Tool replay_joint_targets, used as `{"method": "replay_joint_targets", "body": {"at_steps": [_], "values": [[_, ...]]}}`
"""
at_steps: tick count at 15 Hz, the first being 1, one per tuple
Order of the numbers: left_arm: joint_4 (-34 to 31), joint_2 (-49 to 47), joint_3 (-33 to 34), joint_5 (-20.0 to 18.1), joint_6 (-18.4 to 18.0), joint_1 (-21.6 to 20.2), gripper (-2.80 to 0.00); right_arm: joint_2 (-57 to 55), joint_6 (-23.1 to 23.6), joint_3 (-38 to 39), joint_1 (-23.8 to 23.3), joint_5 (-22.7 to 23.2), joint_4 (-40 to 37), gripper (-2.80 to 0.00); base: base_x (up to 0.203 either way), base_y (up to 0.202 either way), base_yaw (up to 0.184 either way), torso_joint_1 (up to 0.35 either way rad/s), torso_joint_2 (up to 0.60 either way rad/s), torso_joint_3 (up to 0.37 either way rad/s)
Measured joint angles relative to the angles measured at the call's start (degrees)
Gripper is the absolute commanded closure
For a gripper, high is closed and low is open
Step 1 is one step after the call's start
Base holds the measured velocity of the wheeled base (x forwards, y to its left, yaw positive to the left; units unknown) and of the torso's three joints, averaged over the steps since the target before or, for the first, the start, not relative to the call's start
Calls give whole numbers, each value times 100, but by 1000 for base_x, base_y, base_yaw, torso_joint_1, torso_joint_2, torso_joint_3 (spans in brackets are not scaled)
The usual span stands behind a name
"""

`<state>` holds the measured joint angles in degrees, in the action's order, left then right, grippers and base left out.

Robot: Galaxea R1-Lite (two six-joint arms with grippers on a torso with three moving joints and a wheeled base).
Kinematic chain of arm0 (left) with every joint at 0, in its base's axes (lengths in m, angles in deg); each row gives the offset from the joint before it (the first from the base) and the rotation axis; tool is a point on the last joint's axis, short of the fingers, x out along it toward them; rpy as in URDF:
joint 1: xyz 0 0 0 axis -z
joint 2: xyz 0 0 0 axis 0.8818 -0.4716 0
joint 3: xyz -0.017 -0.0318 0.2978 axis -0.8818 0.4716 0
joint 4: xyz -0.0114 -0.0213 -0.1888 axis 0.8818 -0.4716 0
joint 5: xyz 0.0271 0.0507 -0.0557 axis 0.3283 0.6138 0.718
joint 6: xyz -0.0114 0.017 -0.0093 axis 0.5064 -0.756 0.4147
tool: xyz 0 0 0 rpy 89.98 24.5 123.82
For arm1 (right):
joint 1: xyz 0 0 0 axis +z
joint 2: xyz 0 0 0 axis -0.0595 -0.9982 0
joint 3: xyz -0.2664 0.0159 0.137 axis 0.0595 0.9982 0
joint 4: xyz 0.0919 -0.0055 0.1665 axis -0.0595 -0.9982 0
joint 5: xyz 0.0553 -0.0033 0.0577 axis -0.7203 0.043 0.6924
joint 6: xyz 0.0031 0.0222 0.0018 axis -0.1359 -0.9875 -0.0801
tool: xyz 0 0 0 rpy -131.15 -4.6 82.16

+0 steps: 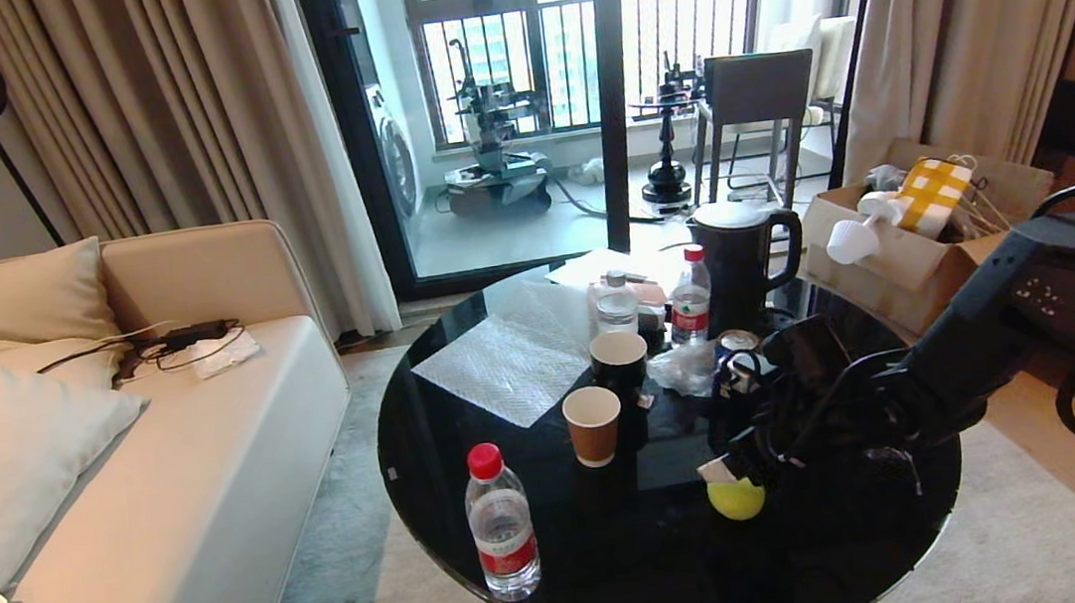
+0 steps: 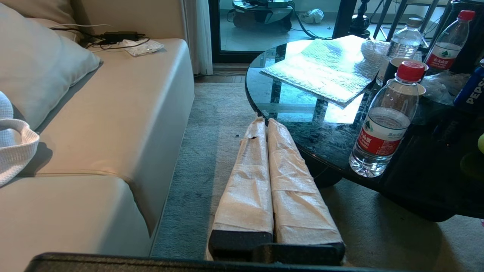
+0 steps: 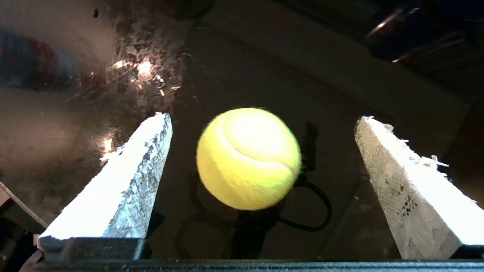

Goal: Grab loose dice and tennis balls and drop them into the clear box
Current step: Pick up the ball on the table

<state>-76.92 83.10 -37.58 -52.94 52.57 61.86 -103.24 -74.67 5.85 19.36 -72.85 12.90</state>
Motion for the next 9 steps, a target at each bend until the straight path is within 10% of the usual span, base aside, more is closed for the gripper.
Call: {"method": "replay_joint_targets", "body": {"at_steps": [9], "values": [[2,0,0,3,2,0,0,-372,133,-162,21,-19,181,-280,0,0,0,0,0,0]]}}
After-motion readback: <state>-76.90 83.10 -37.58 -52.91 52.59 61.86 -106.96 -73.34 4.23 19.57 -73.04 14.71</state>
